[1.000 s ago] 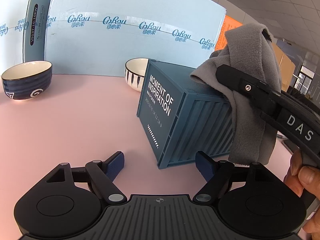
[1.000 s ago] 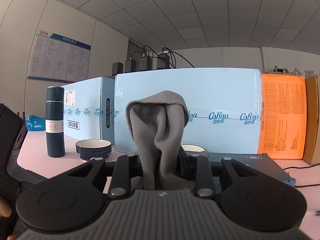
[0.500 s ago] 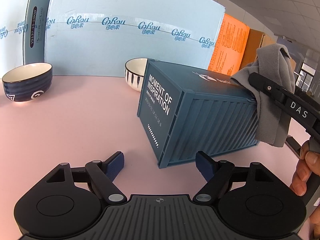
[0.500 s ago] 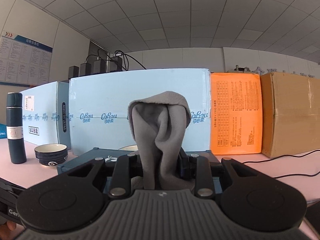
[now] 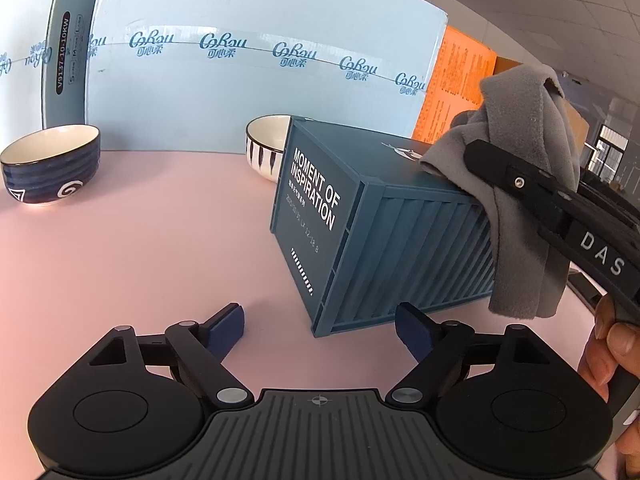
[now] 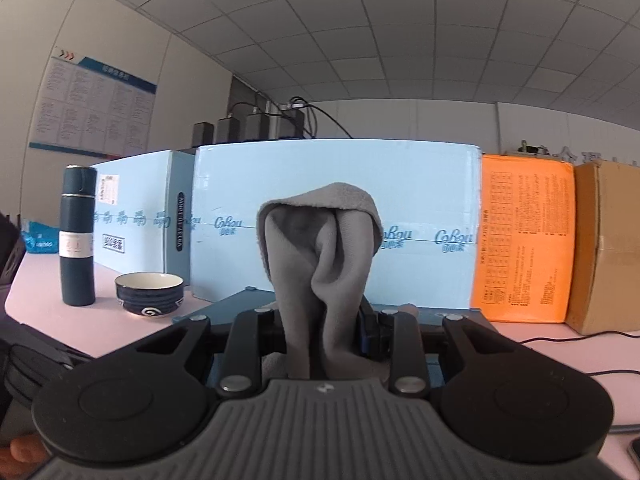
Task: Clean container
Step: 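Wipe the container box end up and down with the held grey cloth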
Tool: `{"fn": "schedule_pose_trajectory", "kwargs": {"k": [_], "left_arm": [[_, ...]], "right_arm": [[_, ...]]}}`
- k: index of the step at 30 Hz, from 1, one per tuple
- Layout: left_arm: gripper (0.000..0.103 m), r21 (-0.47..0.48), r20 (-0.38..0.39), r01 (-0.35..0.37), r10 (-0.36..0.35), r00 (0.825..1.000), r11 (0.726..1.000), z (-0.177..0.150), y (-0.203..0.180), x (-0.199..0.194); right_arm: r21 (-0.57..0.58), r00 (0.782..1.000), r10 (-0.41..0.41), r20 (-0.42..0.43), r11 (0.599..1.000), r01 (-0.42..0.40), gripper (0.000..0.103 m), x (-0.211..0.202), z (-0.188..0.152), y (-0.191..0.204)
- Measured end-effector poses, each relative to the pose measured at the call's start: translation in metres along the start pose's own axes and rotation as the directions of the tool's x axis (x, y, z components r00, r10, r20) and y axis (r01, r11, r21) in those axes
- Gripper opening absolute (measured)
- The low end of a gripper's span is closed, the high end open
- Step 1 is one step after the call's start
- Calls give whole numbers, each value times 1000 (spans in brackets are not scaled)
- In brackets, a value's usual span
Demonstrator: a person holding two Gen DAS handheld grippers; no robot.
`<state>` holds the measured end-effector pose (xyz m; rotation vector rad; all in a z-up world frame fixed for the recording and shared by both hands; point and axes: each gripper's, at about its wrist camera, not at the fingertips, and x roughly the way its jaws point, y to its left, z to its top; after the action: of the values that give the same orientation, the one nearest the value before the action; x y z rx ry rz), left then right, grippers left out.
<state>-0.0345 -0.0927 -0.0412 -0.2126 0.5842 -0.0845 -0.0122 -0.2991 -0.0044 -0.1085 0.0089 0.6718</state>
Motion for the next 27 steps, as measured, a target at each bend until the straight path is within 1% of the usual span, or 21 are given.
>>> {"fn": "schedule_pose_trajectory", "kwargs": {"k": [2,5,7,9,12,15,20,24,27], "left_arm": [[85,-4,2,3,-3,1000,1000,0,1,0],[85,-3,2,2,-2,1000,1000,0,0,0],[85,-4,3,2,-2,1000,1000,0,0,0],[85,-4,3,1,-1,1000,1000,0,1,-1],[85,2,2,-4,4,1000,1000,1,0,0],[85,1,1,-4,4,1000,1000,1,1,-1],[85,0,2,-3,3,1000,1000,1,2,-1],[85,-7,4,2,-2,1000,1000,1,3,-2],[85,-6,4,1,-1,1000,1000,1,3,-3]], "right_arm": [[-49,1000,3,-6,999,-3,31,2,1,9],[-108,999,46,-6,993,-47,31,2,2,21],[-136,998,58,-16,989,-60,31,3,3,30],[-96,996,87,-27,991,-89,31,4,6,30],[-43,995,81,-50,996,-84,31,10,11,25],[-26,995,44,-88,999,-47,31,18,19,23],[-82,989,-60,-138,995,49,31,28,26,20],[-123,975,-146,-166,984,127,31,27,21,5],[-127,962,-209,-178,974,188,31,18,19,-11]]}}
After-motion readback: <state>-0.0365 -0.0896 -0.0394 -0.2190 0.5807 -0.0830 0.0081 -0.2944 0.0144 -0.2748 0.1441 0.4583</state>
